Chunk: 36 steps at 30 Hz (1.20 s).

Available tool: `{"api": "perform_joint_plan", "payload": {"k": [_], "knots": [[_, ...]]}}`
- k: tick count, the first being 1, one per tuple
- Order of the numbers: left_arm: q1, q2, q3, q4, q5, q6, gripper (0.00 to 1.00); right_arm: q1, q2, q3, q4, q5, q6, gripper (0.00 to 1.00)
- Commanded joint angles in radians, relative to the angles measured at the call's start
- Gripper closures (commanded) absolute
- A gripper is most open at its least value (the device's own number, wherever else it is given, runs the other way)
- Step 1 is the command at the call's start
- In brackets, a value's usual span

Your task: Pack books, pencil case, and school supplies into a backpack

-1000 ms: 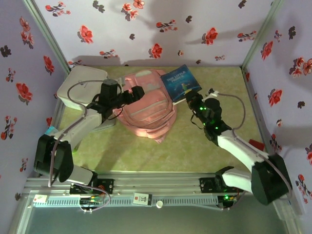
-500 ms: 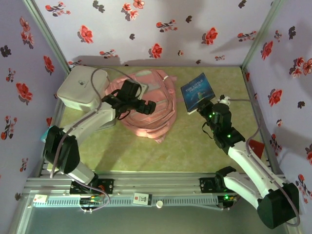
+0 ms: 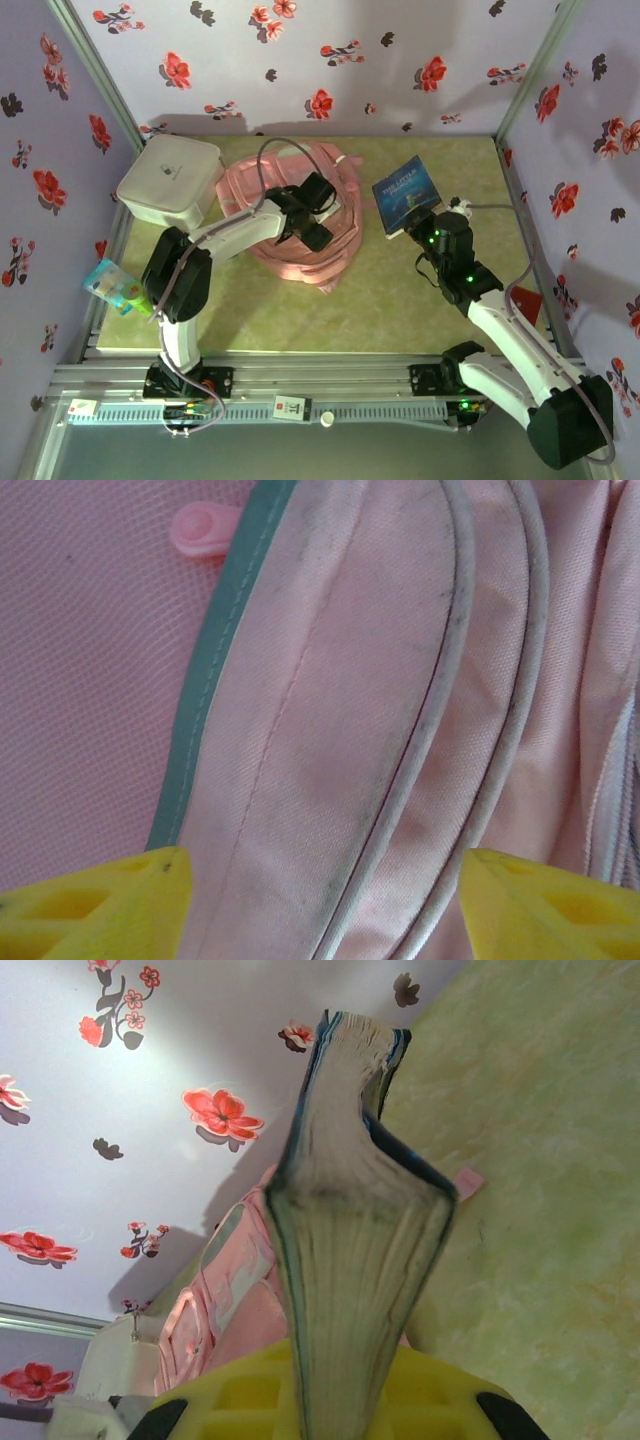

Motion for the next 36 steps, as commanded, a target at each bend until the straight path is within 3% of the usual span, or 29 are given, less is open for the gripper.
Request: {"api": "perform_joint_plan", "payload": {"k": [1,14,19,24,27,36], "knots": [[-0.014,0.052,0.061,-0.077,-0.065,0.038,0.33,-0.009,-0.025,-0.003,0.056,0.027,-0.003,0.95],[-0.024,0.133,0.148,-0.167,-0.187,0.032,0.48,-0.017,-0.034,-0.027,0.065,-0.004,-0.016,0.95],[-0.029,0.125,0.165,-0.193,-0.212,0.014,0.67,-0.026,-0.030,-0.020,0.055,-0.047,-0.038,0.94],[-0.034,0.103,0.215,-0.221,-0.220,-0.005,0.92,-0.028,-0.020,-0.021,0.057,-0.074,-0.048,0.94],[-0.038,0.086,0.245,-0.223,-0.233,-0.025,0.99,-0.029,-0.010,-0.021,0.067,-0.097,-0.051,0.94],[-0.033,0.014,0.328,-0.187,-0.288,-0.131,1.00,-0.036,-0.017,-0.003,0.027,-0.106,-0.092,0.93]]}}
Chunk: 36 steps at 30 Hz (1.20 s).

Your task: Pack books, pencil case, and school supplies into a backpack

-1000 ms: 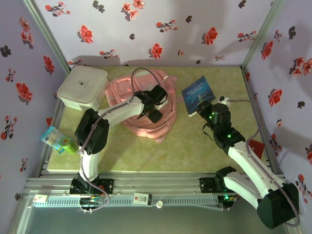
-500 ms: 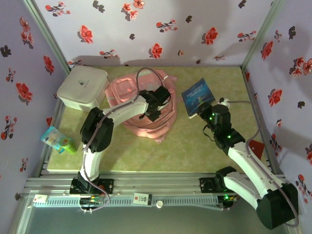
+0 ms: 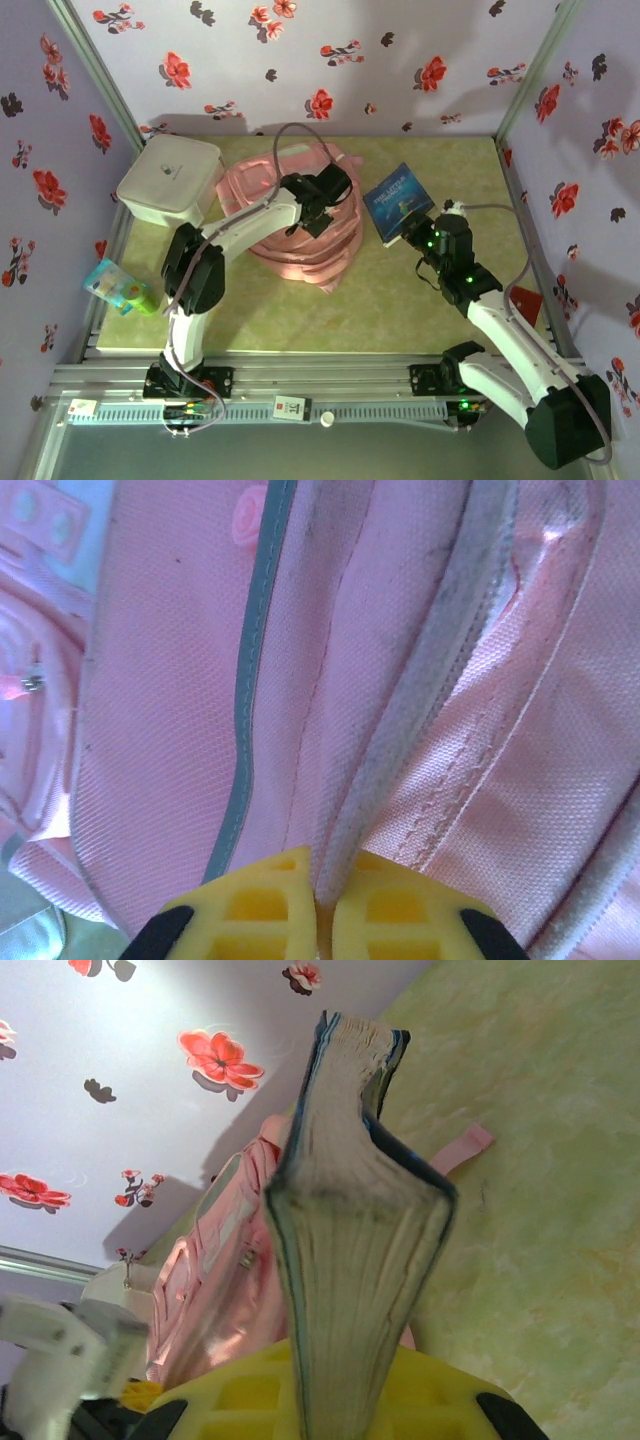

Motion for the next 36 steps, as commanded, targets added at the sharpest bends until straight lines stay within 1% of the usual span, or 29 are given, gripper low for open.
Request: {"api": "perform_joint_plan", "payload": {"k": [1,5,7,10,13,18,21,23,25,29,36], "knots": [[0.002,-0.083,0.078,0.049,-0.066,-0.082,1.00,-0.014,-0.025,0.027,0.015,0.024,-0.041,0.93],[0.006,-0.107,0.112,0.102,-0.089,-0.107,1.00,-0.016,-0.058,0.048,-0.076,0.104,-0.043,0.94],[0.010,-0.122,0.116,0.134,-0.099,-0.106,1.00,-0.016,-0.069,0.053,-0.090,0.105,-0.055,0.94],[0.013,-0.160,0.102,0.206,-0.099,-0.098,1.00,-0.017,-0.061,0.071,-0.106,0.048,-0.061,0.94],[0.012,-0.192,0.090,0.277,-0.082,-0.072,1.00,-0.016,-0.052,0.077,-0.088,-0.038,-0.028,0.94],[0.014,-0.210,0.095,0.341,-0.068,-0.046,1.00,-0.017,0.013,0.052,0.080,-0.218,0.102,0.94],[0.018,-0.214,0.091,0.359,-0.068,-0.047,1.00,-0.011,0.089,0.028,0.243,-0.322,0.210,0.94],[0.023,-0.218,0.084,0.370,-0.070,-0.061,1.00,-0.001,0.143,0.011,0.356,-0.357,0.278,0.94],[0.027,-0.218,0.086,0.364,-0.069,-0.085,1.00,0.020,0.185,-0.001,0.442,-0.365,0.310,0.94],[0.034,-0.206,0.105,0.335,-0.071,-0.110,1.00,0.068,0.238,0.004,0.482,-0.340,0.310,0.94],[0.052,-0.196,0.134,0.308,-0.070,-0.166,1.00,0.132,0.267,0.001,0.415,-0.231,0.321,0.93]]}}
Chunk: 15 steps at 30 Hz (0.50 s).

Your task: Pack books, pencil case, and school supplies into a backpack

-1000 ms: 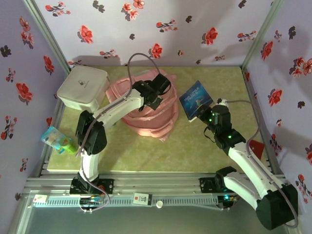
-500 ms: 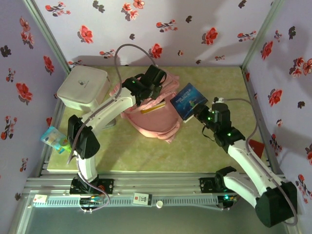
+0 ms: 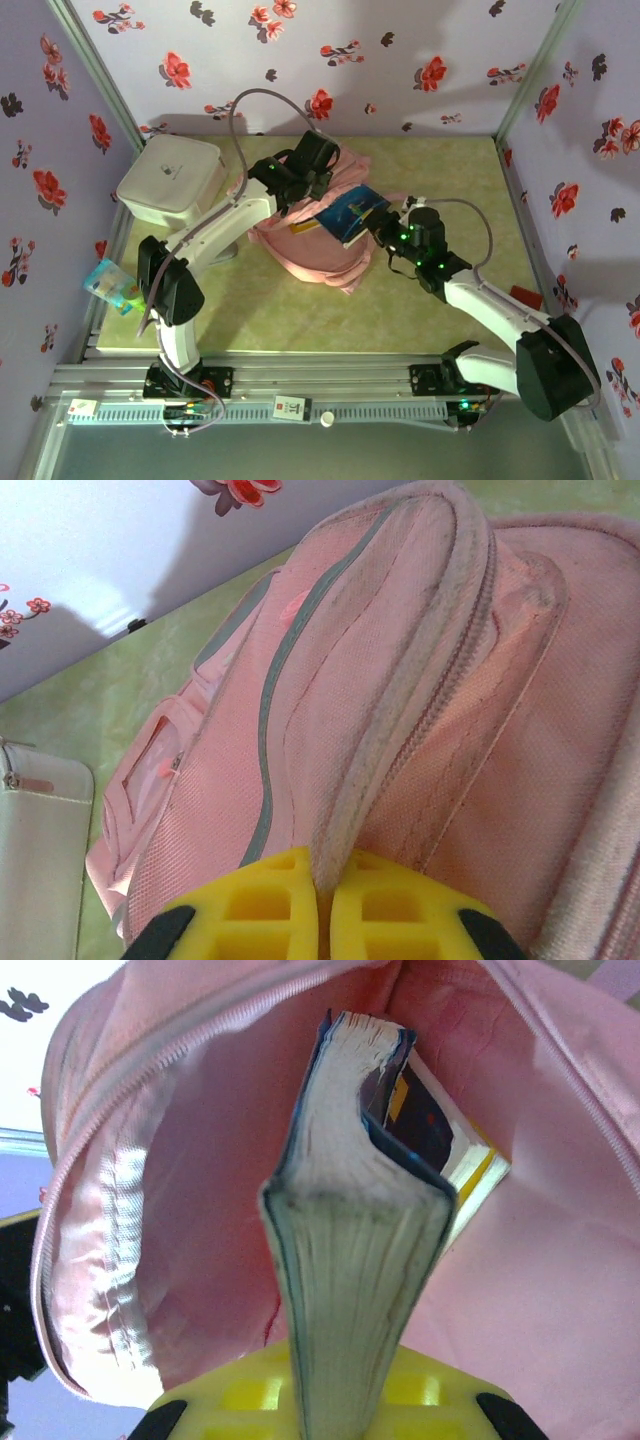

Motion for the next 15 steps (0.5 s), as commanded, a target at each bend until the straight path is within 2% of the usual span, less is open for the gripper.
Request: {"api": "perform_joint_plan", "payload": {"k": [1,10,15], "knots": [[0.015,-0.055,0.074,0.101,-0.018,-0.055,1.00,0.023,0.000,-0.001,0.077,0.061,0.024,0.93],[0.014,-0.058,0.055,0.106,0.044,-0.073,1.00,0.036,0.166,0.054,0.176,0.080,0.077,0.94],[0.014,-0.057,0.045,0.112,0.054,-0.091,1.00,0.054,0.290,0.101,0.168,0.131,0.119,0.93]]}}
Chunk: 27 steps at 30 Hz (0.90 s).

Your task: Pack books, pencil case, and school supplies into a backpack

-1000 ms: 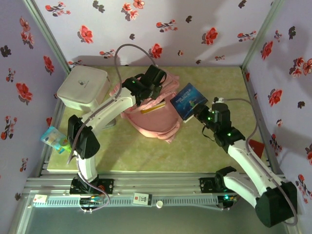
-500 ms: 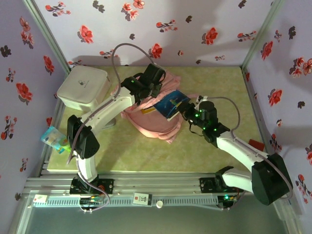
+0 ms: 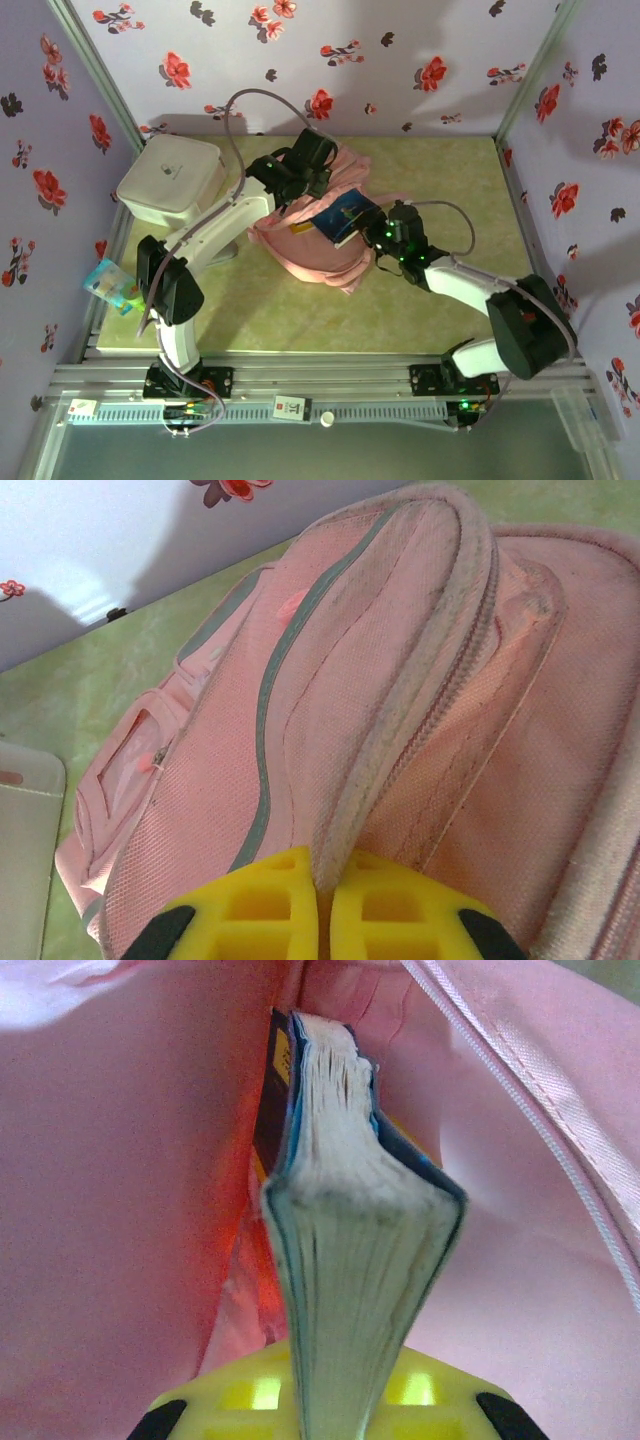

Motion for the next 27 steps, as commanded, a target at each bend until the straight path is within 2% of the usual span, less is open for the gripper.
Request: {"api": "perform_joint_plan", "payload": {"k": [1,6,11,15,18,21,27], "knots": [[0.005,-0.054,0.044,0.112,0.009,-0.044,1.00,0.018,0.059,0.056,0.081,0.055,0.042,0.93],[0.005,-0.044,0.067,0.078,0.017,-0.057,1.00,0.025,0.191,0.081,0.255,-0.003,0.062,0.91],[0.009,-0.043,0.063,0.070,0.038,-0.086,1.00,0.035,0.314,0.144,0.312,-0.032,0.119,0.92],[0.017,-0.044,0.062,0.069,0.064,-0.102,1.00,0.043,0.364,0.191,0.313,0.005,0.158,0.92],[0.027,-0.046,0.063,0.066,0.088,-0.113,1.00,0.054,0.383,0.243,0.236,0.033,0.157,0.90],[0.038,-0.046,0.061,0.066,0.110,-0.127,1.00,0.067,0.414,0.285,0.170,0.047,0.179,0.84],[0.055,-0.056,0.047,0.078,0.150,-0.156,1.00,0.085,0.496,0.324,0.225,0.060,0.249,0.77]]}}
